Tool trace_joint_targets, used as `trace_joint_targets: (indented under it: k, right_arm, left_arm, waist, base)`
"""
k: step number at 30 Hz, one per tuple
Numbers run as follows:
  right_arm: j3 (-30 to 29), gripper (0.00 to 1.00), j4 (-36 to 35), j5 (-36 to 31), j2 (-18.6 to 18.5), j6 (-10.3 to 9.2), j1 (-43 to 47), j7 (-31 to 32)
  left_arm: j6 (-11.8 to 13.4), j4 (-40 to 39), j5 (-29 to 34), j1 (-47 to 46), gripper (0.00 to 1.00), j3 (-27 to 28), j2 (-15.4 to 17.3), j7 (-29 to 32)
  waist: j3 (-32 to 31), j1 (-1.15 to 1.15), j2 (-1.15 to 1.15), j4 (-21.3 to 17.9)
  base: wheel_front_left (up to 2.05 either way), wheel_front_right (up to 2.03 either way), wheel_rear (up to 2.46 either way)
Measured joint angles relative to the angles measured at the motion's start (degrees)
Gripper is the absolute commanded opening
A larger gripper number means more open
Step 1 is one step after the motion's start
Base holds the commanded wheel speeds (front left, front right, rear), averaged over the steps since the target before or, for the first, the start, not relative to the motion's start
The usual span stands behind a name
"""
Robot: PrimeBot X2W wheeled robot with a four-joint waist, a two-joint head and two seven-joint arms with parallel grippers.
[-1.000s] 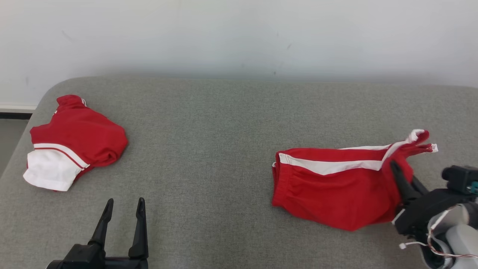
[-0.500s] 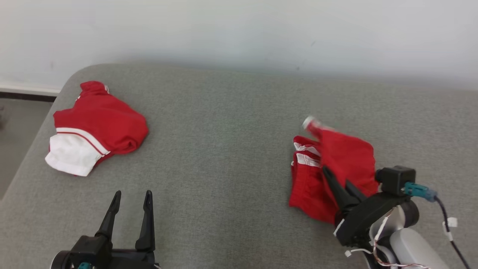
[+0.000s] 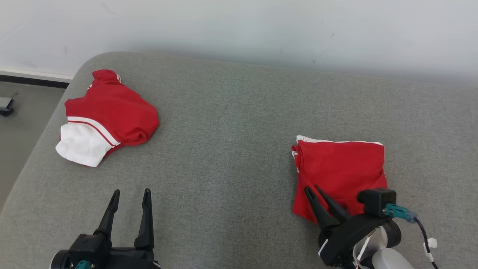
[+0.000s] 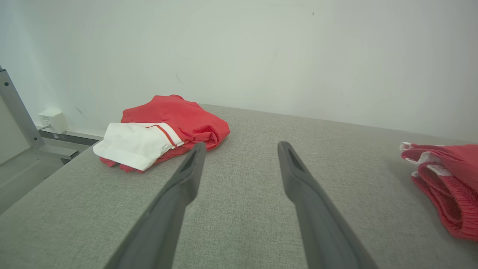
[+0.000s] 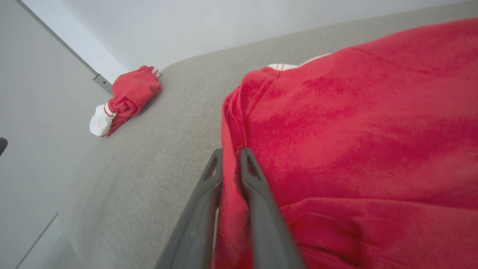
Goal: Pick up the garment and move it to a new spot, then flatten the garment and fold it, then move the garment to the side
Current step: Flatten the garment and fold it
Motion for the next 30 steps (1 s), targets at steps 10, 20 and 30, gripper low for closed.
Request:
trace_joint_targets:
  k: [10, 20, 30]
  right_arm:
    - [-6.9, 1.0, -3.0, -0.7, -2.9, 0.0, 0.0, -11.3]
    - [-14.2, 0.0, 2.6, -3.8, -5.6, 0.0, 0.7, -15.5]
    - [-9.1, 0.0, 14.6, -9.6, -5.2, 0.0, -4.3, -17.5]
  left_arm:
    - [0.0, -0.1, 0.2, 0.6, 1.0, 1.3, -0.1, 0.0]
    - [0.0, -0.4, 0.4, 1.2, 1.0, 0.9, 0.2, 0.0]
    - [0.0, 0.0, 0.4, 0.1, 1.0, -0.8, 0.7, 0.0]
  waist:
    - [-1.1, 0.0, 0.0, -2.2]
    - [-1.3, 0.0, 0.0, -2.4]
    - [-0.3, 0.0, 0.0, -0.4]
  base:
    - [0.0, 0.0, 0.0]
    - [0.0, 0.0, 0.0]
    - [0.0, 0.0, 0.0]
